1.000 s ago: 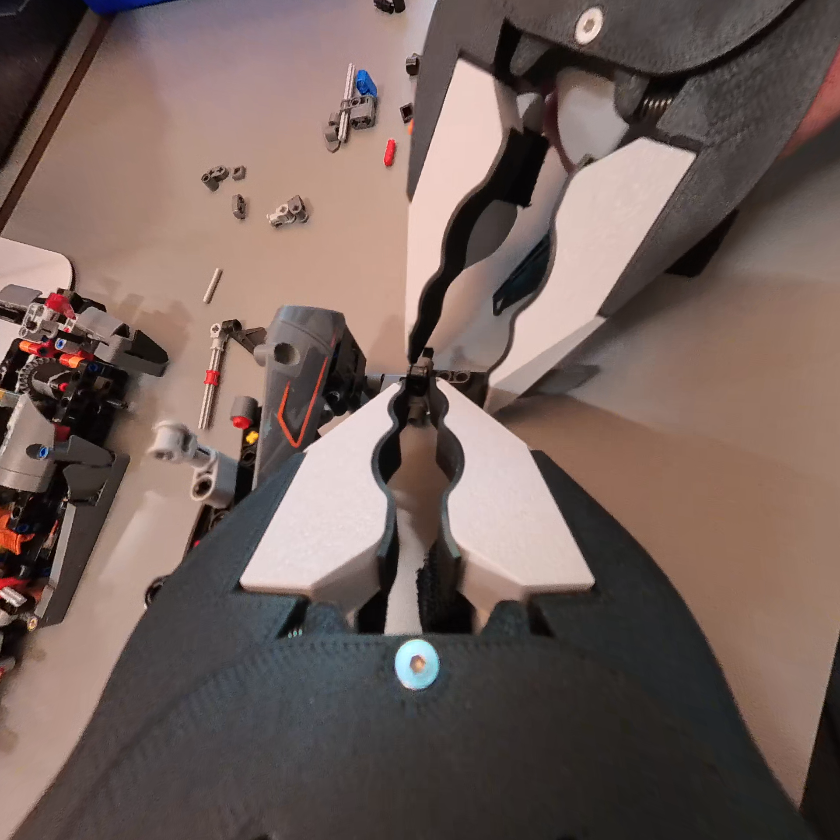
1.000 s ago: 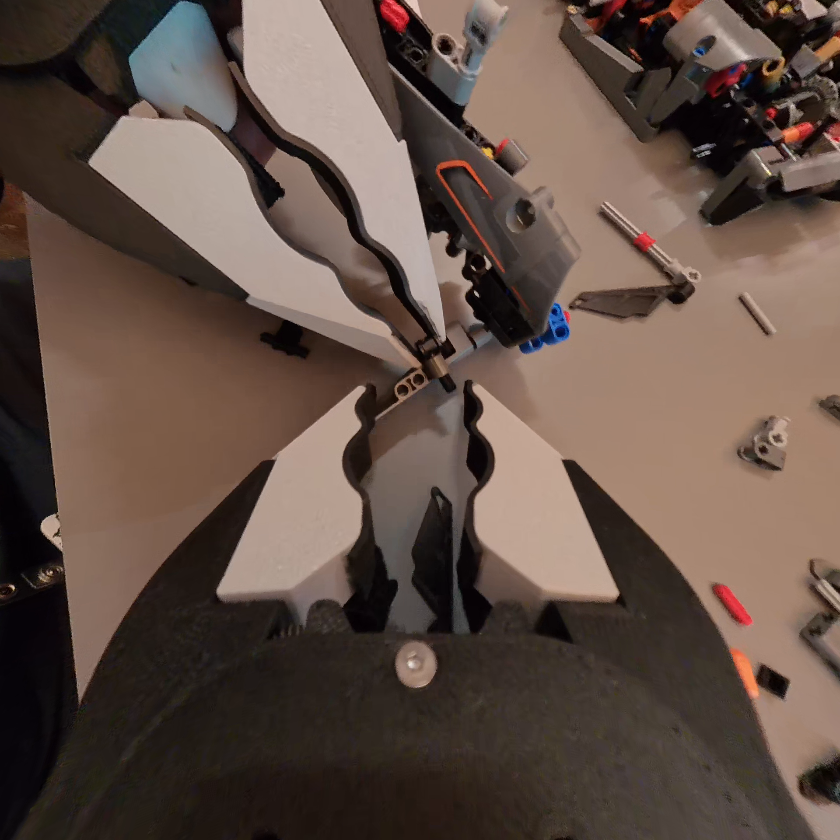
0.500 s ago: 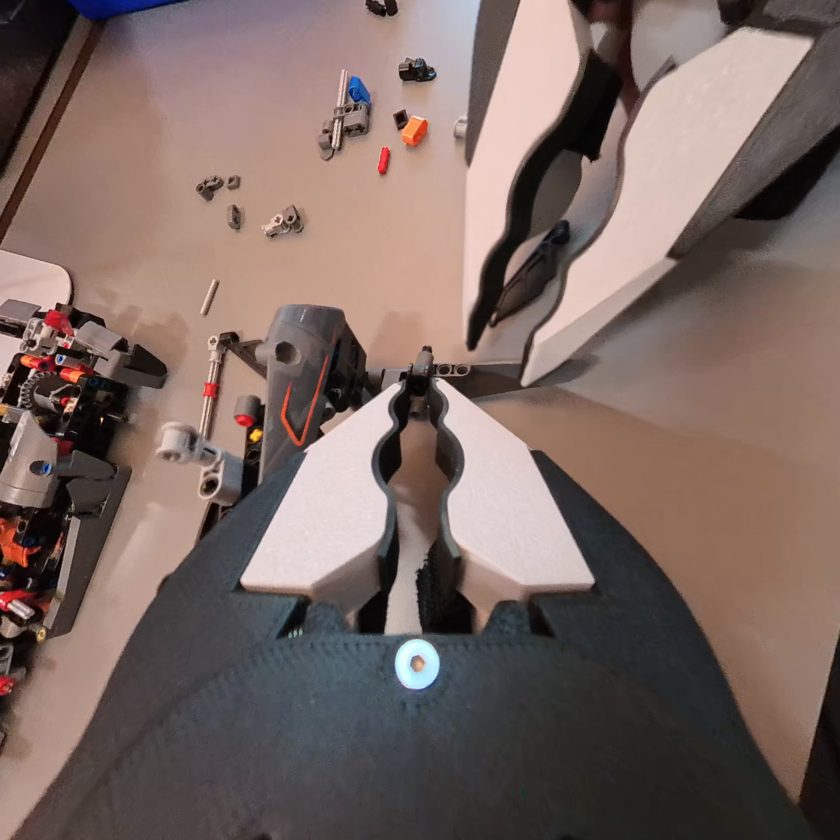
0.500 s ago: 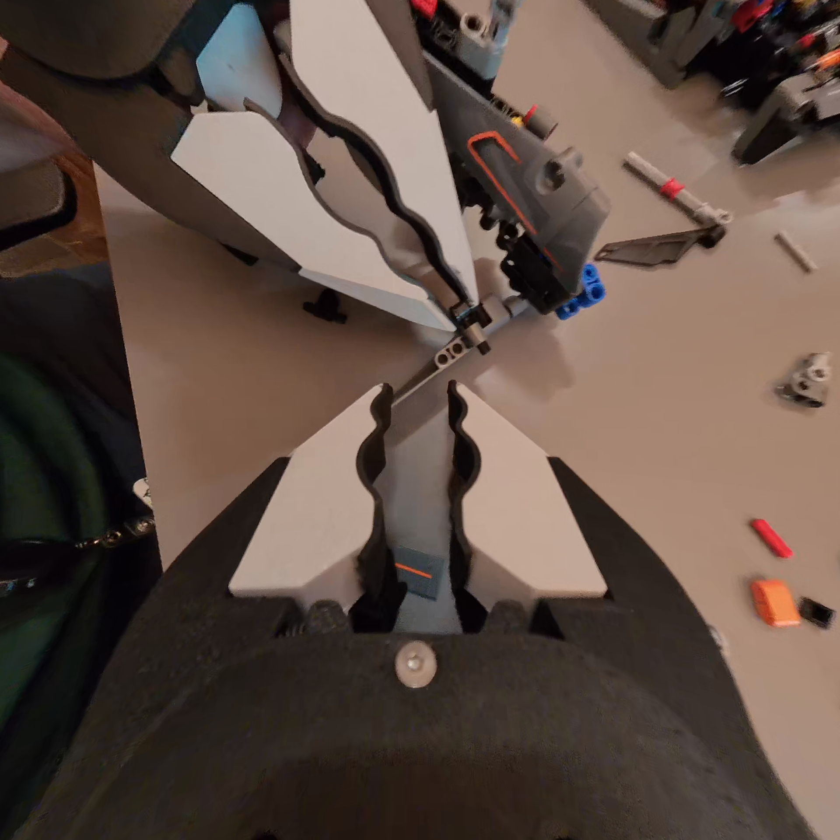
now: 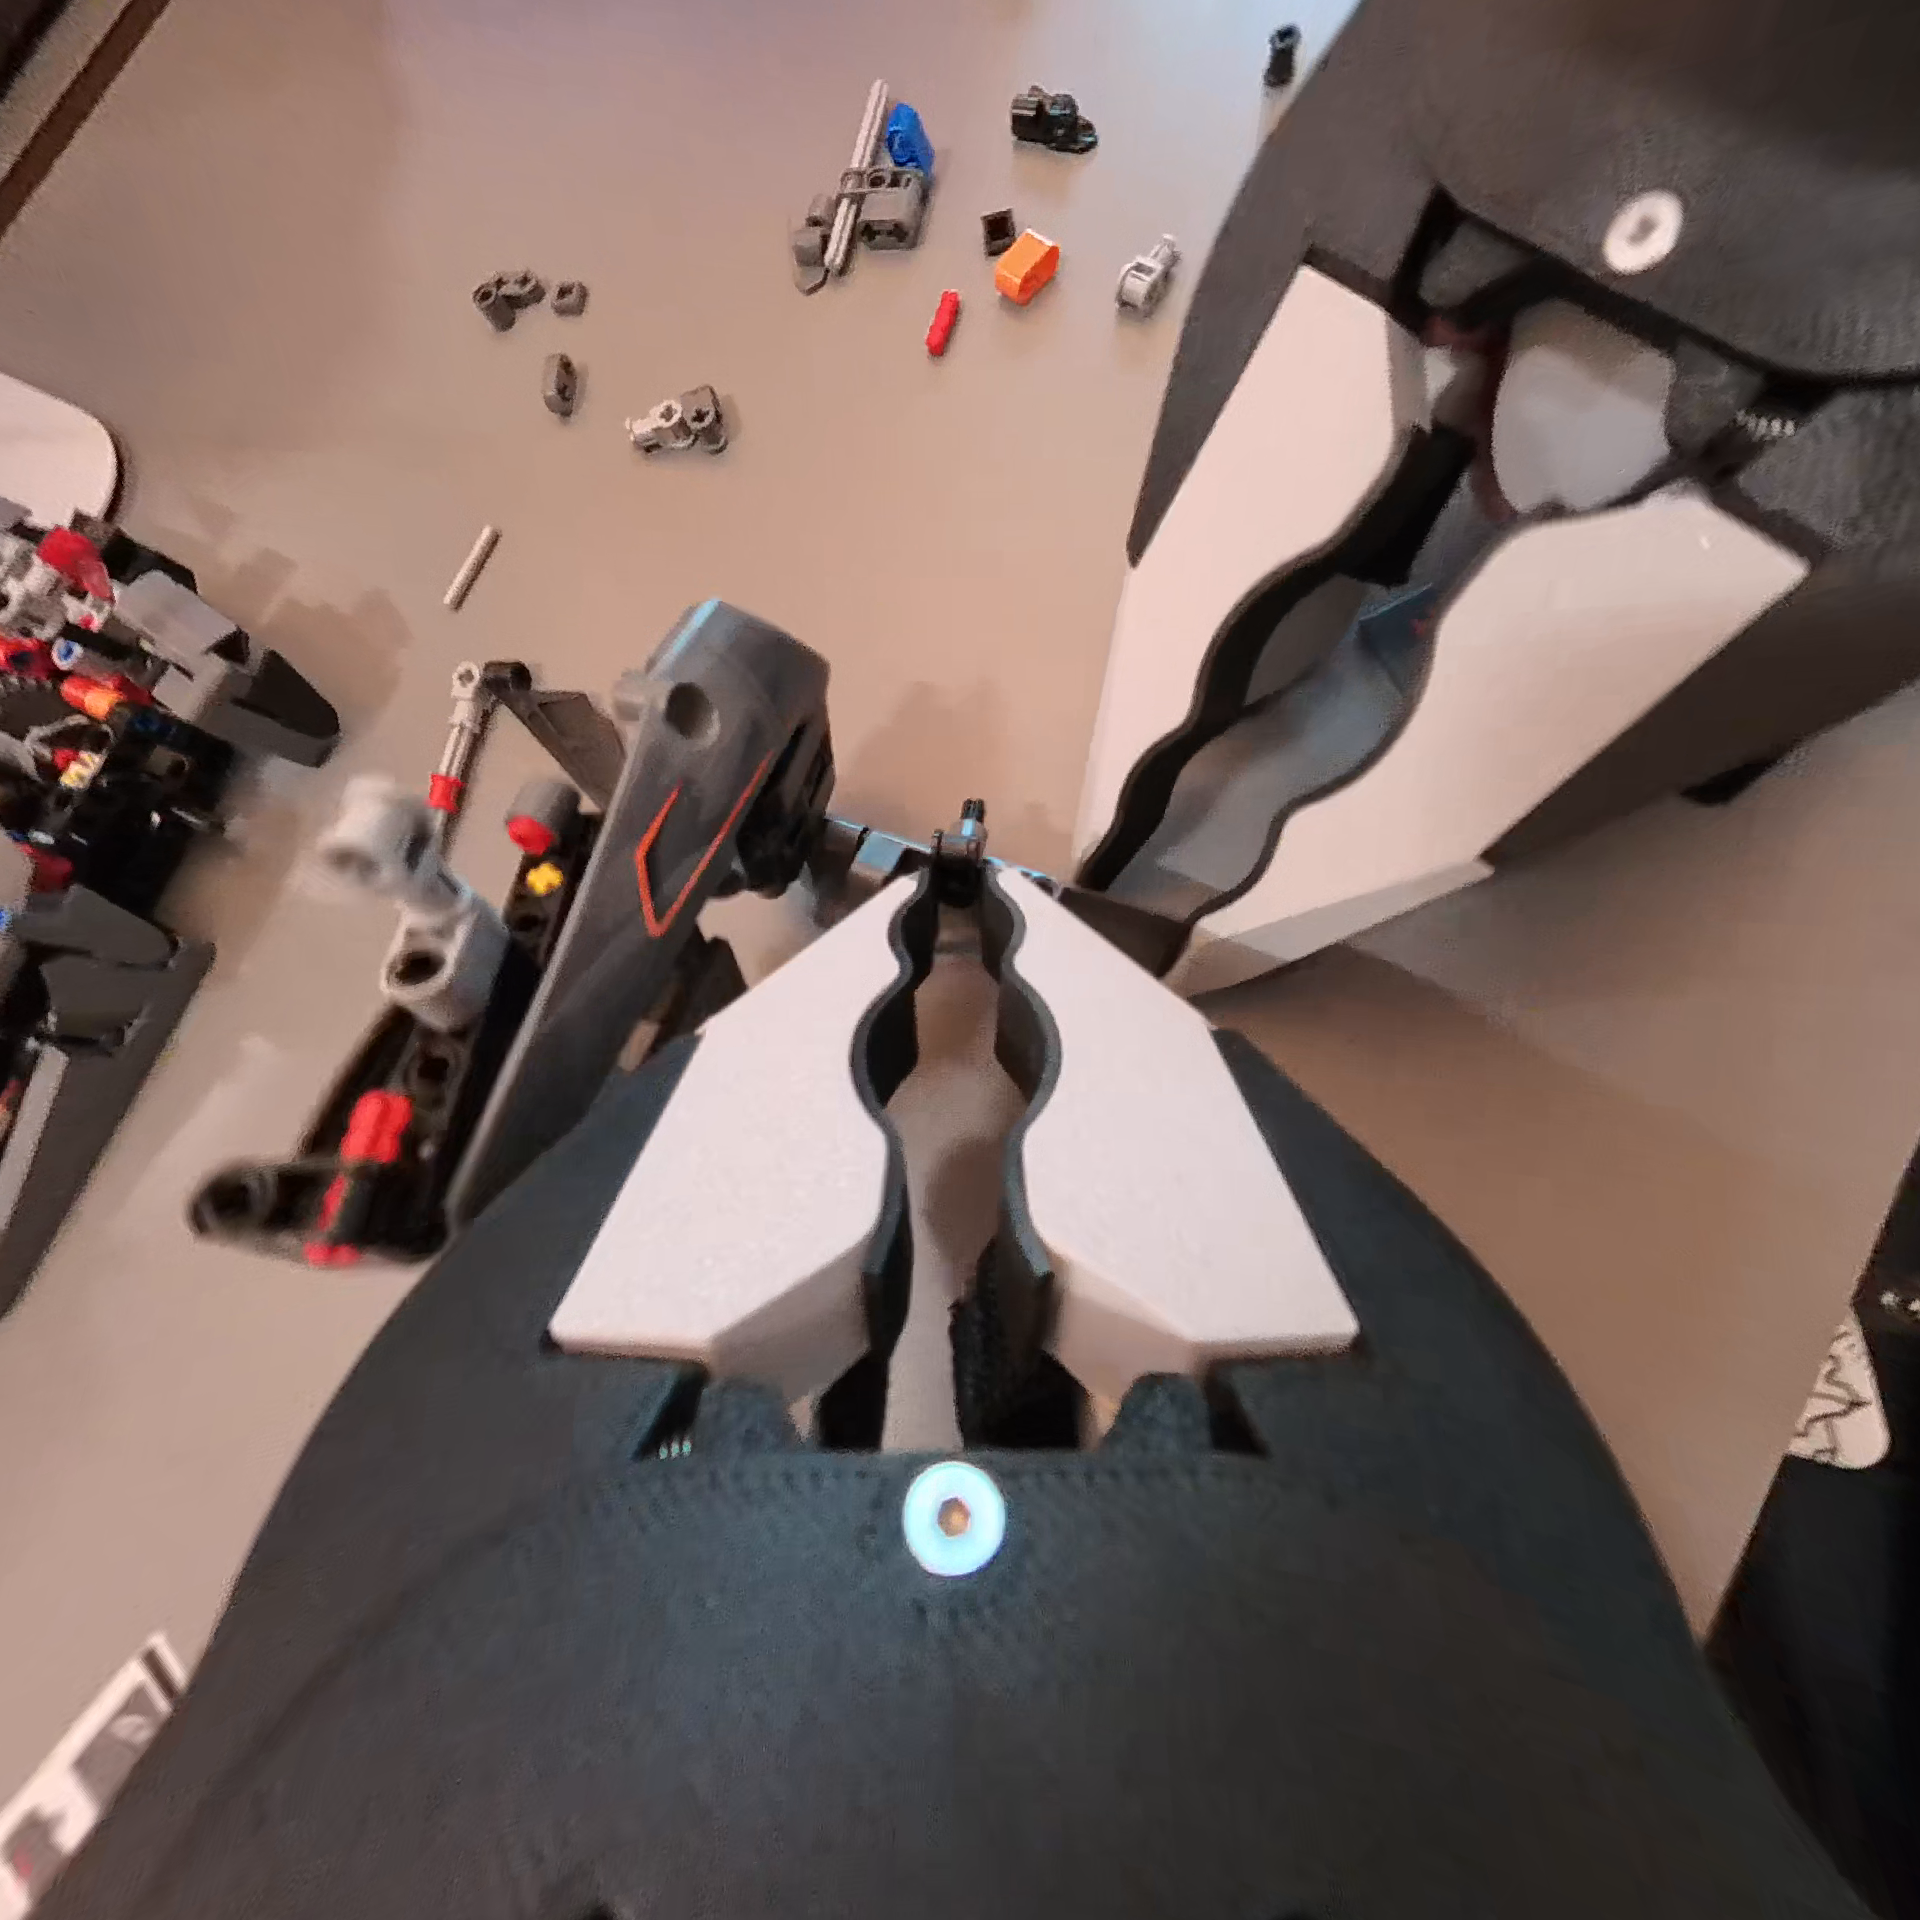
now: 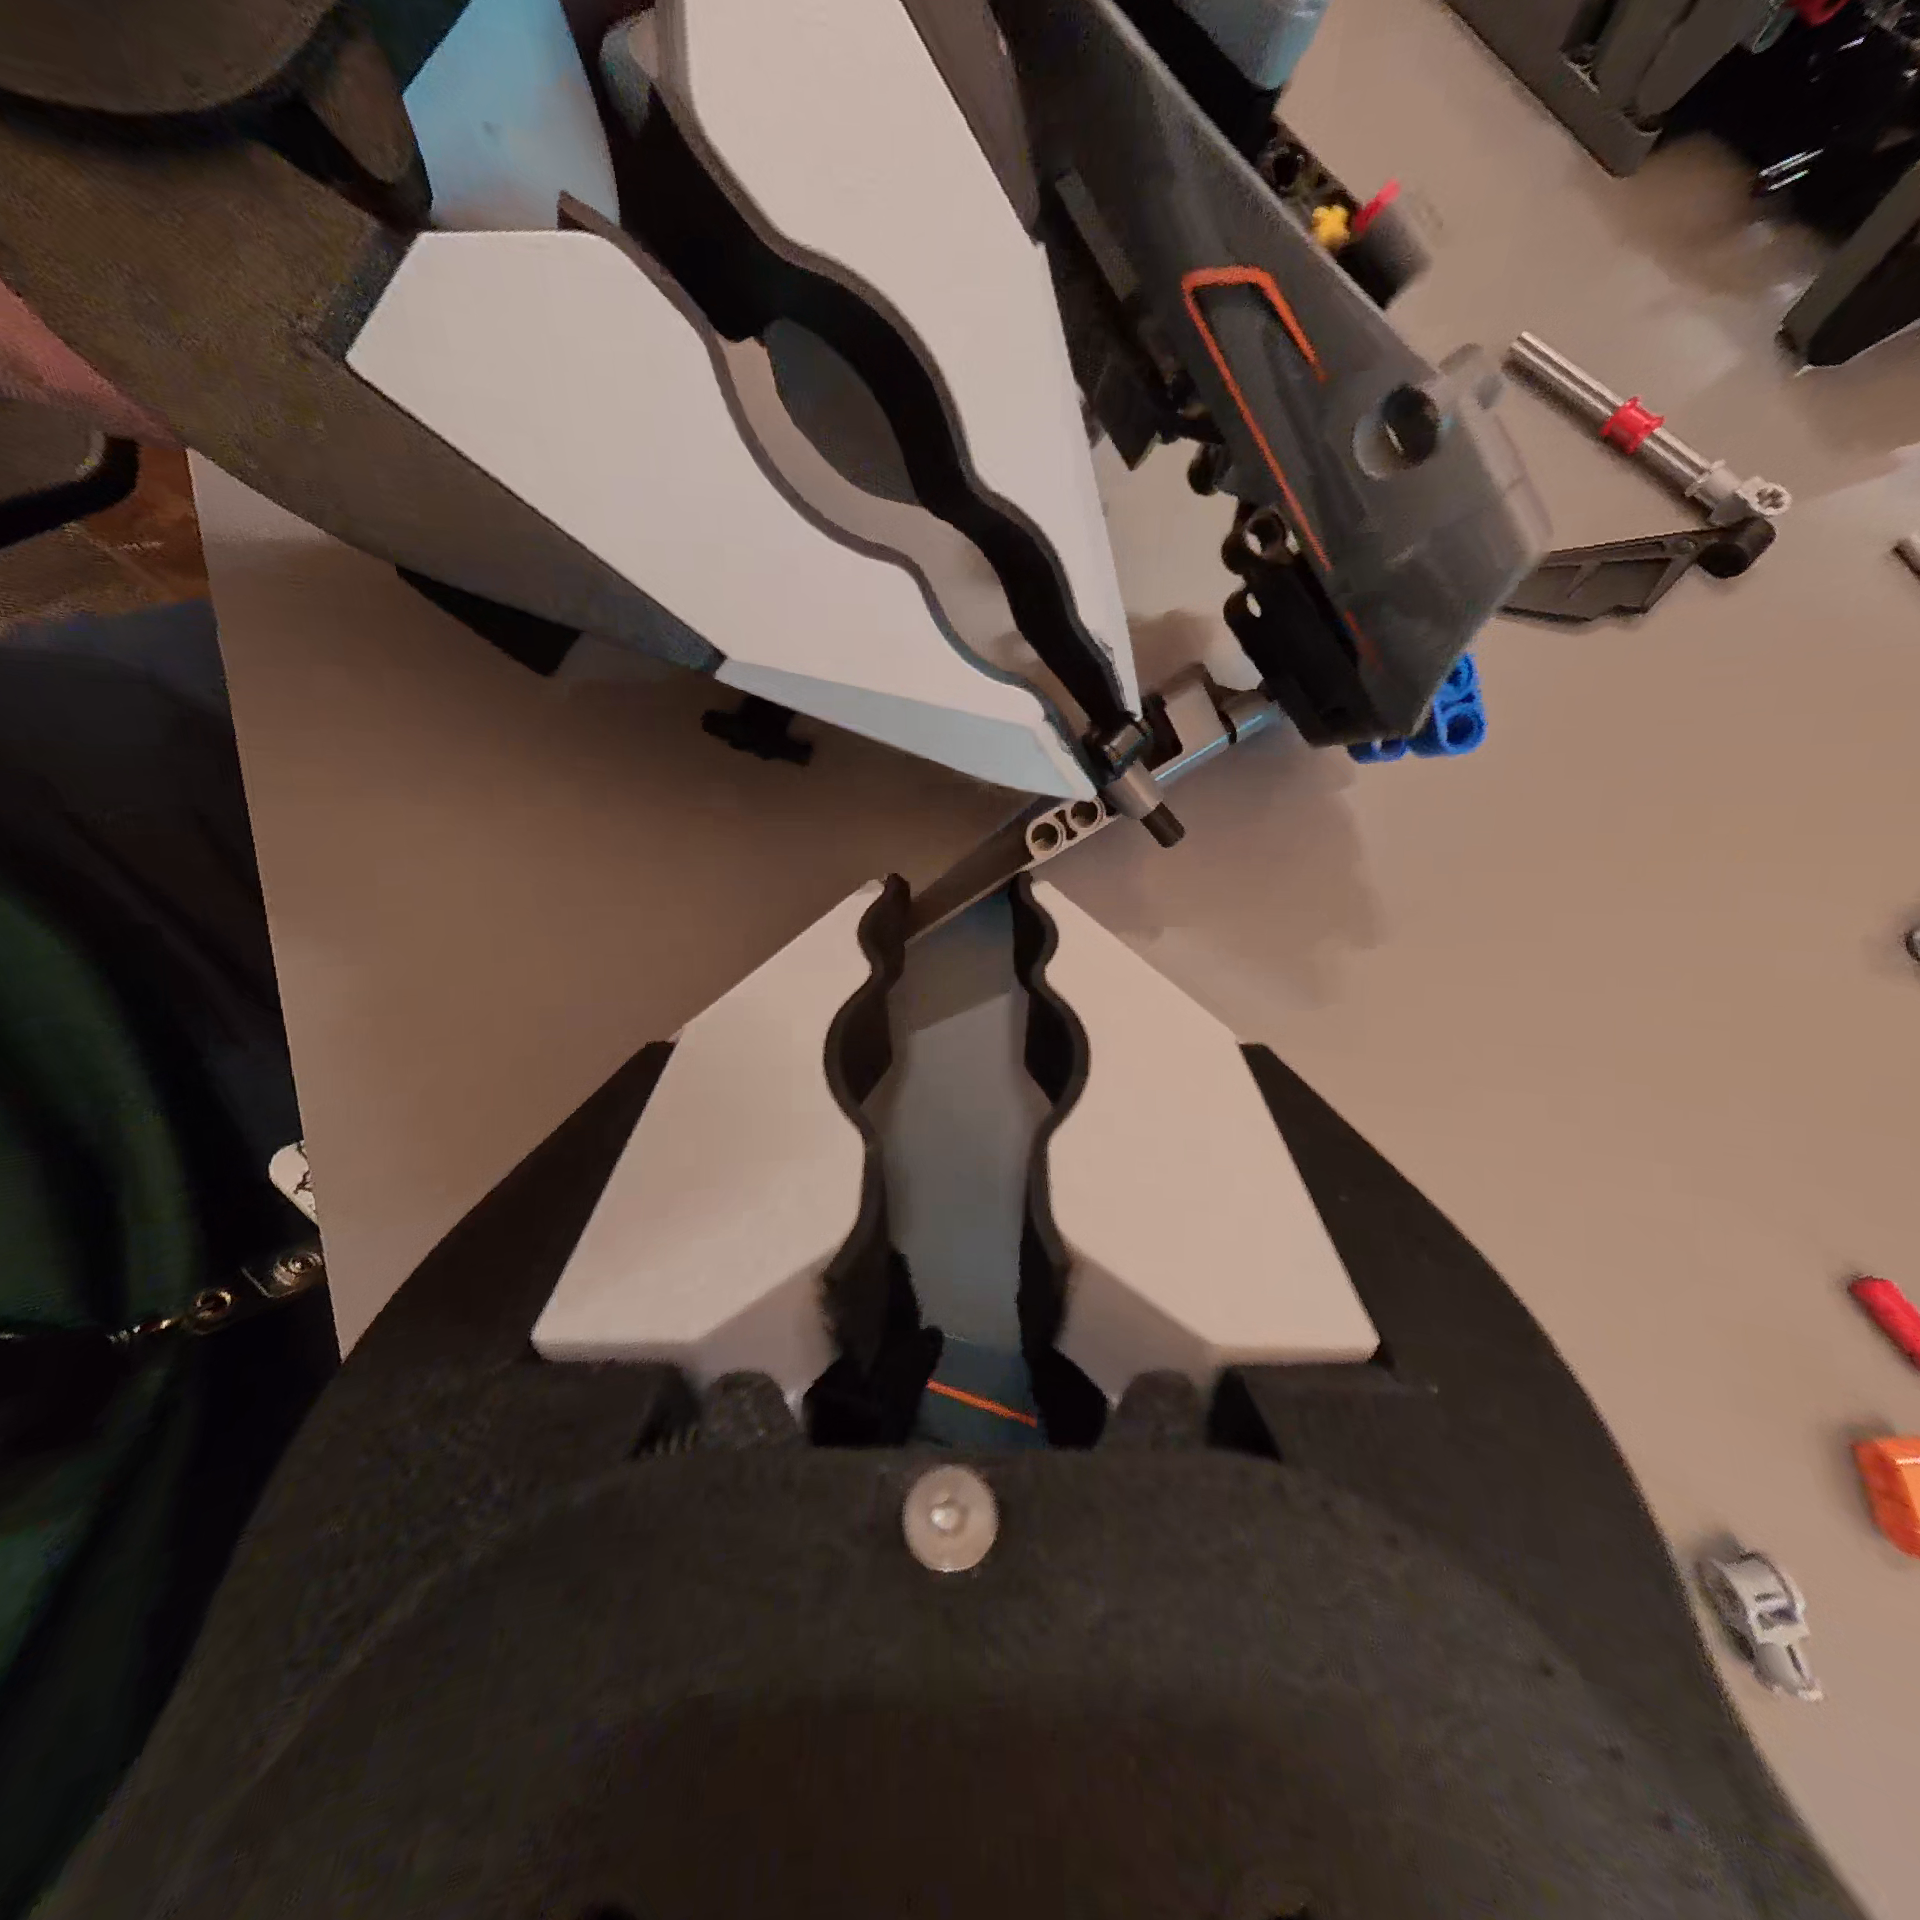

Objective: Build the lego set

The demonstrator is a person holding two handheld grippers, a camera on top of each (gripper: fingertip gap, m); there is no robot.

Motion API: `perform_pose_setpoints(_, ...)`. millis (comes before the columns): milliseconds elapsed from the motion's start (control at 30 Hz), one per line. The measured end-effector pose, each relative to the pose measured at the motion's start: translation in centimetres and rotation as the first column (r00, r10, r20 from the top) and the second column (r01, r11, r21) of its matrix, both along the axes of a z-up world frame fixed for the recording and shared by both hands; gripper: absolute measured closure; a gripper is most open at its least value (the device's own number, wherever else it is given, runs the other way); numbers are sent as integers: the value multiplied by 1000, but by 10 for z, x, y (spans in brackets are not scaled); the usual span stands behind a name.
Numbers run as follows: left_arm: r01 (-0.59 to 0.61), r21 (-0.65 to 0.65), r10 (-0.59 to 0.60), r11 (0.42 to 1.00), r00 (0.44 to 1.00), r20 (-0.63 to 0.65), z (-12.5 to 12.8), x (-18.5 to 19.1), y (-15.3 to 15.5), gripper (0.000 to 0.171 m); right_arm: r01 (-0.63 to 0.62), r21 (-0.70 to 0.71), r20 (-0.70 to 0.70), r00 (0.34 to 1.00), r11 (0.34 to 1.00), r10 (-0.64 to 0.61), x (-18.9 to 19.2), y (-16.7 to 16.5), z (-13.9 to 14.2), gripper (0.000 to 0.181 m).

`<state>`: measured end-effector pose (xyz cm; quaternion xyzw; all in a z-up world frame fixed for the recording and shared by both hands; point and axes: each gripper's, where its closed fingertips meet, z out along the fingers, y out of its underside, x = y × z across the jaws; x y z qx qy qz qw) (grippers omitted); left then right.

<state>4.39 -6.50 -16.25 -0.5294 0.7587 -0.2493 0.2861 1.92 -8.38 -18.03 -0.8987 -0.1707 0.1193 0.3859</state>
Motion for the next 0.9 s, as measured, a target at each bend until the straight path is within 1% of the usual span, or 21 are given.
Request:
perform_pose_setpoints(167, -98, -55, 98, 994, 995, 12, 0, -1, 0, 166, 20, 5, -16, 1000, 1000, -20, -3, 3, 1, 163)
perform_pose_setpoints(500, -218, -55, 221, 974, 974, 55, 0, -7, 4, 165, 41, 5, -63, 997, 999, -41, -14, 8, 4, 162)
perform_pose_setpoints(600, -219, -51, 222, 974, 973, 70, 1, -10, 5, 165, 36, 9, -88, 996, 999, -35, -14, 8, 6, 162)
perform_pose_setpoints(667, -220, -75, 226, 973, 971, 77, 3, -12, 6, 166, 38, 19, -106, 994, 999, -36, -11, 6, 9, 162)
perform_pose_setpoints(733, -220, -77, 226, 972, 971, 78, 2, -13, 6, 166, 25, 17, -126, 992, 1000, -23, -11, 3, 13, 159)
perform_pose_setpoints(900, -217, -77, 223, 973, 971, 83, 2, -12, 4, 166, 15, -2, -86, 996, 1000, -15, -14, -4, 14, 158)
